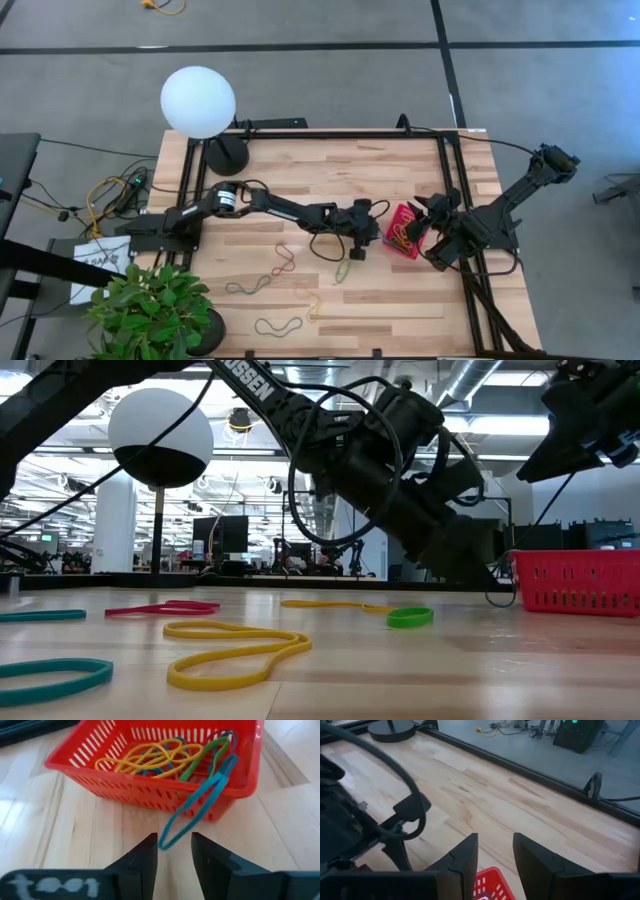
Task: Pick and place rubber bands into bin
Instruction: Put the blue rubber band into the basket
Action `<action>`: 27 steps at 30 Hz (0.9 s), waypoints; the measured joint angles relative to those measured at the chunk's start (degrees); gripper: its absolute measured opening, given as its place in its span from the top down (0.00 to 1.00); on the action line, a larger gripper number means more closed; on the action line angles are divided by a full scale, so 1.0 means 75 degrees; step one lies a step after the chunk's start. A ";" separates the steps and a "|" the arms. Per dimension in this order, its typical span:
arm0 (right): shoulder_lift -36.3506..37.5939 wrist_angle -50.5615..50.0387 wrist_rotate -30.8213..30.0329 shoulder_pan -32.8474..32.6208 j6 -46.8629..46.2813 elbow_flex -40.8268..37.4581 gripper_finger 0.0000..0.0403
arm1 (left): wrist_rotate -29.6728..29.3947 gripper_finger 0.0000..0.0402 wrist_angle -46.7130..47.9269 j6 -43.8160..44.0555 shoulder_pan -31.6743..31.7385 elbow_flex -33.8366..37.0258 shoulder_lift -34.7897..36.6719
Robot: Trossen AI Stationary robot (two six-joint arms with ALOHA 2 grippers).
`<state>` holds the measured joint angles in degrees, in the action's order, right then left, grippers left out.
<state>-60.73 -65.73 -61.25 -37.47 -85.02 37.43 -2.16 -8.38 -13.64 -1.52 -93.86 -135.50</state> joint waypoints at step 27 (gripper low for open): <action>0.0000 0.0110 -0.0015 0.0015 0.0199 0.0000 0.71 | -0.2135 1.00 -0.1059 -0.1219 -0.0259 -0.0006 0.0356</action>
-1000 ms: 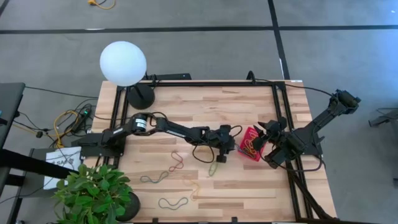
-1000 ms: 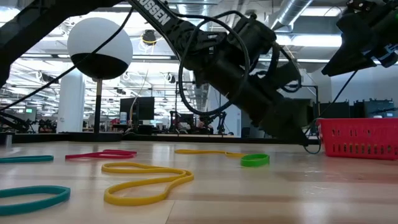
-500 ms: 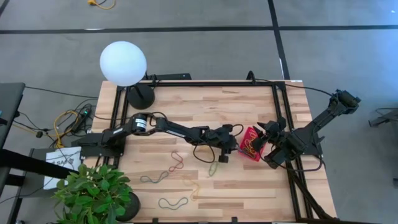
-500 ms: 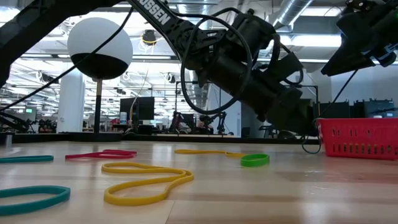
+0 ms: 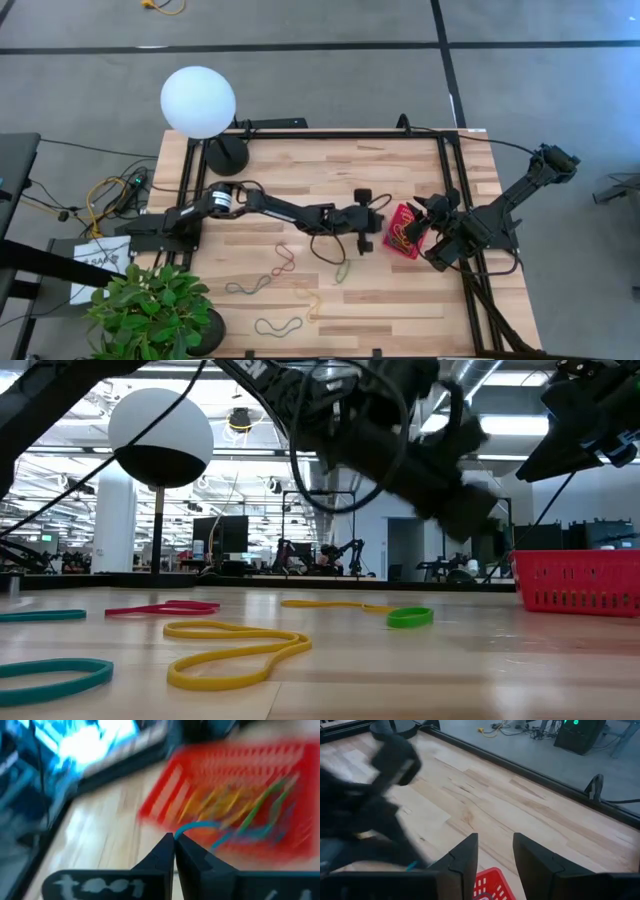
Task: Pick and place rubber bands into bin
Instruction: Put the blue rubber band into the basket, then put the yellow rubber band into the basket
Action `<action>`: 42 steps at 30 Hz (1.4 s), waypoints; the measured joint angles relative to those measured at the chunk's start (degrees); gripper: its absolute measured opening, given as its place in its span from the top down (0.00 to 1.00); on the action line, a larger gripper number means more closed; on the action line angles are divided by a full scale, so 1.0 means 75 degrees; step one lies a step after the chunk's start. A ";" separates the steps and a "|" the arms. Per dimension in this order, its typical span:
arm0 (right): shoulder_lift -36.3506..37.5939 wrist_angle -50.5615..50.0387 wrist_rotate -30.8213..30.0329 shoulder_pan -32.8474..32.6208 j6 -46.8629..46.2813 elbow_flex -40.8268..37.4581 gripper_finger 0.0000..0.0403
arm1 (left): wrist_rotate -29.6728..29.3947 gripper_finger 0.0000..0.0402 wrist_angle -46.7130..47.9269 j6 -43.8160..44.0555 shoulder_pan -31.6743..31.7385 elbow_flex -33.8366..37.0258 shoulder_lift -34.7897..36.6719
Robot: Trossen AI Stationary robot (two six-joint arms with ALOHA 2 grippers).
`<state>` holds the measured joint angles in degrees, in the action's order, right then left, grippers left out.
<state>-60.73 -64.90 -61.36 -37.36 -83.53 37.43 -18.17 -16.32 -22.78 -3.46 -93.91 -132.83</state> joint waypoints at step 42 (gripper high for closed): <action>0.0000 0.0233 -0.0026 0.0000 0.0000 -0.0003 0.71 | 0.2152 0.69 -0.0853 0.0207 0.0014 0.0000 0.0017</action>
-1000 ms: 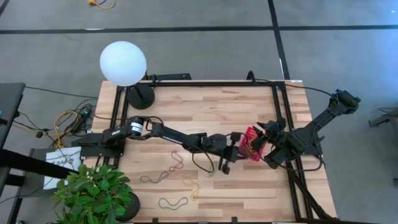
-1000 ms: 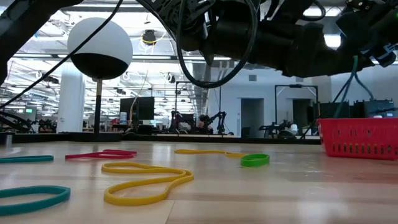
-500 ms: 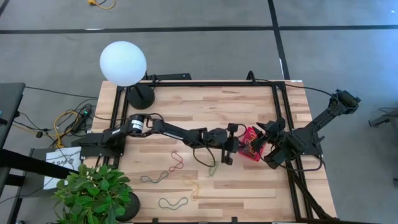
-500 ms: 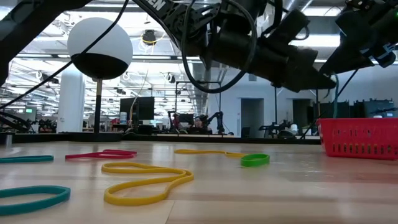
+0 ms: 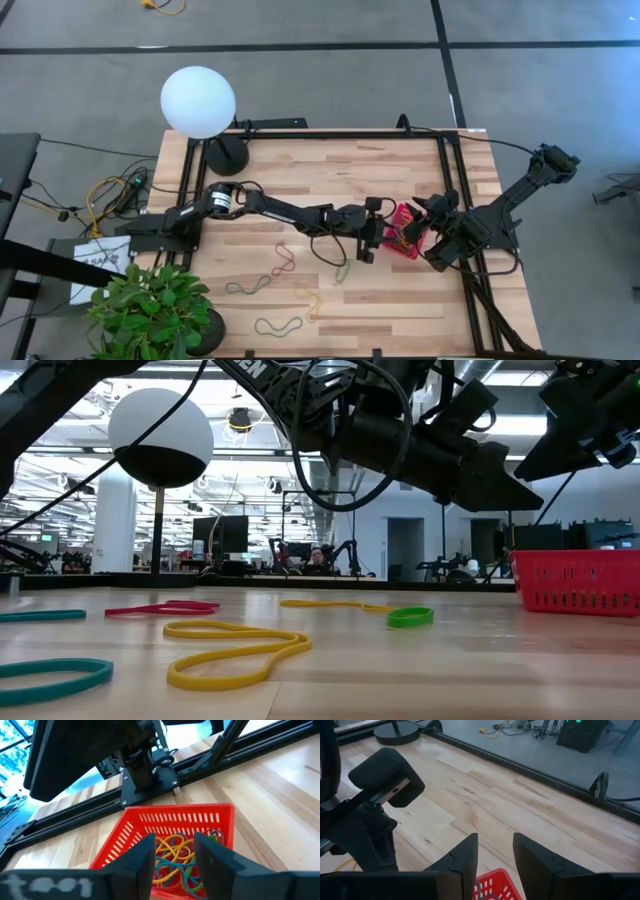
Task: Pick and place rubber bands into bin
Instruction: Put the yellow rubber band into the basket
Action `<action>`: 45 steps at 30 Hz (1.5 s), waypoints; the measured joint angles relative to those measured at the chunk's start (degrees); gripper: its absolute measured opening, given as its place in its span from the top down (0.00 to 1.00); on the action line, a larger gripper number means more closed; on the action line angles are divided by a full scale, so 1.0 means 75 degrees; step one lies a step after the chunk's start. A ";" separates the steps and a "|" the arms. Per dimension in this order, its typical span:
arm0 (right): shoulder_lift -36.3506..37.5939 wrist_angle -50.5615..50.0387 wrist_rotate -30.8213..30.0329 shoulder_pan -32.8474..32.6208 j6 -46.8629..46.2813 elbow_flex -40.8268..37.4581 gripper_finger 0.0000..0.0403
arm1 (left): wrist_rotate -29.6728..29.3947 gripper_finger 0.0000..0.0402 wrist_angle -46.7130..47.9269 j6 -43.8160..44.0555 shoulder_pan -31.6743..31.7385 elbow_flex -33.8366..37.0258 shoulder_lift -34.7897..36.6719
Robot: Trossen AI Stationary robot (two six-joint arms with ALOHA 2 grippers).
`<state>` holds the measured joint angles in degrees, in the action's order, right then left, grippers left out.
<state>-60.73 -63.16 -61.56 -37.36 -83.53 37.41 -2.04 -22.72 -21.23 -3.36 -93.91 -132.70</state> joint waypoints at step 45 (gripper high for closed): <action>0.0003 0.0282 0.1900 -0.0153 -0.0668 -0.0003 0.71 | -0.1942 0.77 0.2001 0.0715 0.0565 -0.0009 0.0523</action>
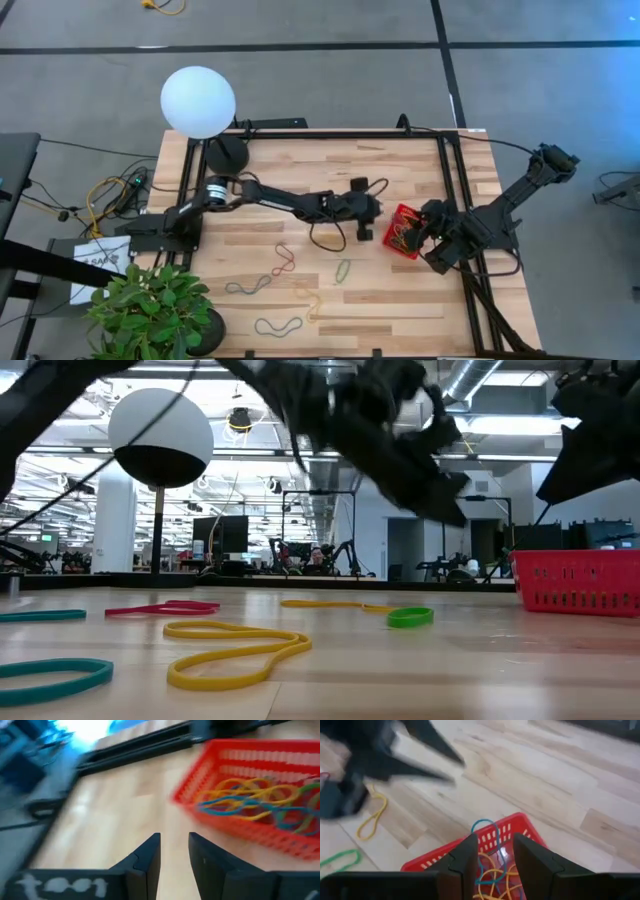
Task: Pick and place rubber bands into bin
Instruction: Put the yellow rubber band into the basket
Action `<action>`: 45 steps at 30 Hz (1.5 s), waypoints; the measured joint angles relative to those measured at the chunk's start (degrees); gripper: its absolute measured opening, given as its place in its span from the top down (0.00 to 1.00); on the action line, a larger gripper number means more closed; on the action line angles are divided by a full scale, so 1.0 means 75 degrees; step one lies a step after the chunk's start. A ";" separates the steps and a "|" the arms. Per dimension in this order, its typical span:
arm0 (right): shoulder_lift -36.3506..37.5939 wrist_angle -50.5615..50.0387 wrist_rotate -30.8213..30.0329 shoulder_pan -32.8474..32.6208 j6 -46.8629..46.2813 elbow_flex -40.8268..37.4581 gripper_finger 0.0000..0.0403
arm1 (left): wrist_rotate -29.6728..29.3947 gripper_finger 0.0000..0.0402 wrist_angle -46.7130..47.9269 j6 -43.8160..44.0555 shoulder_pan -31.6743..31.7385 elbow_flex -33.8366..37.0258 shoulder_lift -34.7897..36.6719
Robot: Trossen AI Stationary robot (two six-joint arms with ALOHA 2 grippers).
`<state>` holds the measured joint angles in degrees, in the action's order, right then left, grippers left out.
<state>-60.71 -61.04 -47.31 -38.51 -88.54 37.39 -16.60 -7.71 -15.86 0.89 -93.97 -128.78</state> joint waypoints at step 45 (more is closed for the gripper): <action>-0.4640 0.9784 0.3911 0.3575 0.7299 0.1033 0.78 | -0.0480 0.77 0.0879 0.3114 -0.0347 1.0279 1.1405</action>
<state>-95.51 12.34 -17.98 -11.71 -33.80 45.13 -20.20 -1.12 7.49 -1.72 -16.88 -43.25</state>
